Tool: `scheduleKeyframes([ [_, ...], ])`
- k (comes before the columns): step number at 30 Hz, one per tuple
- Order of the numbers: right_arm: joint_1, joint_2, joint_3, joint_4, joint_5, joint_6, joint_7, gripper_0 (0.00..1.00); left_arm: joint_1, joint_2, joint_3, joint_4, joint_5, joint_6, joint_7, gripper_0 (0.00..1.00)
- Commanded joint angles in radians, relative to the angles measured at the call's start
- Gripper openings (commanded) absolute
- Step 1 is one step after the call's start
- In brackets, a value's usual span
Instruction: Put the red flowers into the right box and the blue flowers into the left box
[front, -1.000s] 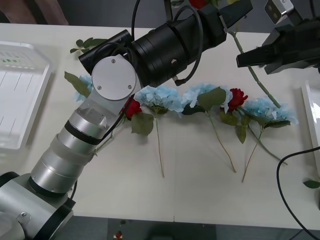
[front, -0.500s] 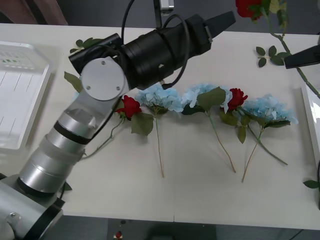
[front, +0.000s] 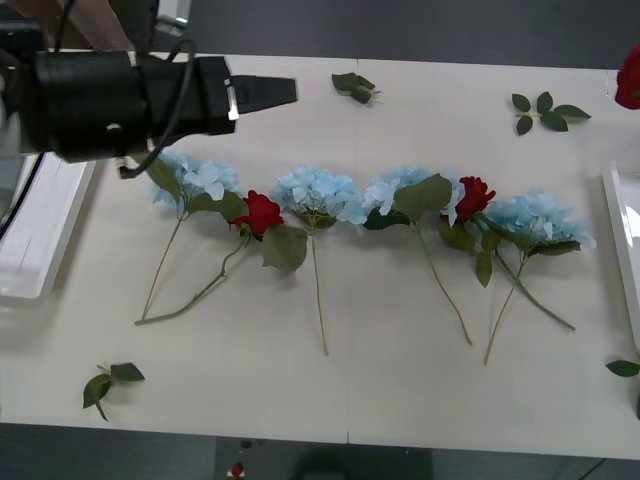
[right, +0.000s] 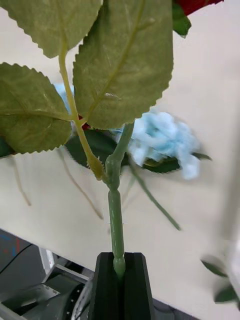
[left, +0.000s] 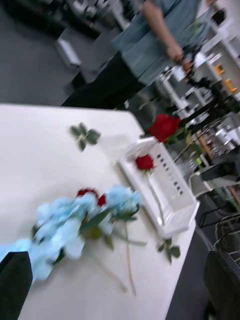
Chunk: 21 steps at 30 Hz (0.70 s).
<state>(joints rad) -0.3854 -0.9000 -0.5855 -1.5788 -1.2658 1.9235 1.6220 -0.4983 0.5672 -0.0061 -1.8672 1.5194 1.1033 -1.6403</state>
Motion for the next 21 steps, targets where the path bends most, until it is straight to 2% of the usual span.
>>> scheduleKeyframes([
  [1,0.037,-0.053,-0.036,-0.026,0.083,-0.006,-0.039,0.0,0.053,0.132,0.047,-0.063,0.022,0.098,0.042,1.0],
  [5,0.08,-0.056,-0.059,-0.026,0.195,-0.044,-0.054,0.0,0.119,0.246,0.067,-0.063,0.036,0.155,0.05,1.0],
  [10,0.106,-0.056,-0.056,-0.023,0.316,-0.103,-0.068,0.0,0.202,0.33,0.067,-0.052,-0.002,0.153,0.062,1.0],
  [14,0.117,-0.056,-0.037,0.008,0.381,-0.158,-0.074,0.0,0.231,0.353,0.06,-0.033,-0.077,0.153,0.066,1.0],
  [21,0.118,-0.056,0.019,0.12,0.494,-0.301,-0.065,0.0,0.218,0.353,-0.012,0.059,-0.205,0.153,0.051,1.0],
])
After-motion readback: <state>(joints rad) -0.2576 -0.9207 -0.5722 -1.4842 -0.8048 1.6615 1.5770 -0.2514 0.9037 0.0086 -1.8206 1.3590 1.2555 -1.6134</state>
